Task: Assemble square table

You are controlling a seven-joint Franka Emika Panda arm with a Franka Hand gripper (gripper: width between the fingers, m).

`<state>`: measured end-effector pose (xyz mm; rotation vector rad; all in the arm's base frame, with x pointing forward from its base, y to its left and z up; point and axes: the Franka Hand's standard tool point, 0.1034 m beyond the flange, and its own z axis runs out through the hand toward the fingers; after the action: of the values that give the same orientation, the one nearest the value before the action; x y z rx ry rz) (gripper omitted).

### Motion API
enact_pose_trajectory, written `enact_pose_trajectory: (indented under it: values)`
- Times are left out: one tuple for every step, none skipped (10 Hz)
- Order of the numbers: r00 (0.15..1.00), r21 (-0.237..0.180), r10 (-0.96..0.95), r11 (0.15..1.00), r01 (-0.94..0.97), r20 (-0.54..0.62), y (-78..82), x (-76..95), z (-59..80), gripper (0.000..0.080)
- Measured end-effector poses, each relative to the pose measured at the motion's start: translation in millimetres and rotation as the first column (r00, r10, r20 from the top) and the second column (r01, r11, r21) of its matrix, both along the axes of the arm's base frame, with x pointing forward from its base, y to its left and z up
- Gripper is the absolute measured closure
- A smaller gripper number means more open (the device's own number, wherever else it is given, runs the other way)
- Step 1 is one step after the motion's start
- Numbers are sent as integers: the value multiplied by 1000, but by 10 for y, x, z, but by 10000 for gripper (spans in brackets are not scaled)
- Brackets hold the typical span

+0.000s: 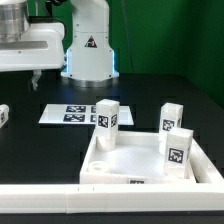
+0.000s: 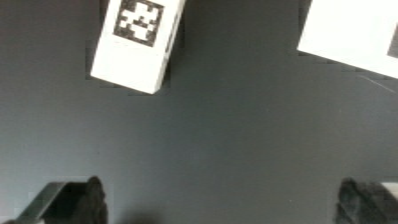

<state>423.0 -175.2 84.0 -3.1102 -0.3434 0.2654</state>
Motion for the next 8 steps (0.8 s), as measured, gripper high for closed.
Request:
enact_pose_trajectory:
  values:
    - [1000,-4,-20,1000,20,0,-15,-5,-2,151]
    - [994,-27,-111,993,111,-2,-97,-36,-15,151]
    - [988,-41,-155,987,154,-16,-204,-90,-62,151]
    - [983,-38,-179,983,178,-27,-295,-126,-108,151]
    - [985,-38,-172,985,171,-26,-267,-105,-102,151]
    - [985,-37,-166,986,164,-38,-242,-100,-107,151]
    - [985,-37,-166,986,165,-42,-244,-108,-116,151]
    - [983,-34,-169,985,167,-74,-220,-133,-125,151]
